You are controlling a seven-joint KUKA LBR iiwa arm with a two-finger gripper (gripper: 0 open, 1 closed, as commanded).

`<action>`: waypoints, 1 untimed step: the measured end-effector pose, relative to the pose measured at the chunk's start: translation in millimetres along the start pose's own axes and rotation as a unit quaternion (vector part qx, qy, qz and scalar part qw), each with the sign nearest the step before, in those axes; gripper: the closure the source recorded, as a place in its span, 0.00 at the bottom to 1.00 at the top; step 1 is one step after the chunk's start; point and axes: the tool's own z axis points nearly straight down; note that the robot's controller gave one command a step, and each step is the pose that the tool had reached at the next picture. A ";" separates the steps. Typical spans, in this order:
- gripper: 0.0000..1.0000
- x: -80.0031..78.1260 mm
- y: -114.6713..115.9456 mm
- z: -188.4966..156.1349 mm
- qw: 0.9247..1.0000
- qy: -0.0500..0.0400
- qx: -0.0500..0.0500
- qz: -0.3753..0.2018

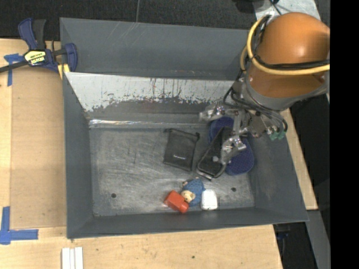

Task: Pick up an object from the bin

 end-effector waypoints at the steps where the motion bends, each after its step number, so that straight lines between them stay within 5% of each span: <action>1: 0.00 1.6 24.5 161.2 0.993 0.004 -0.002 -0.122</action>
Offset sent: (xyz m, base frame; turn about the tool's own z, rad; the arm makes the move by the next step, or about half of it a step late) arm -0.0069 0.0234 -0.1593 -0.2450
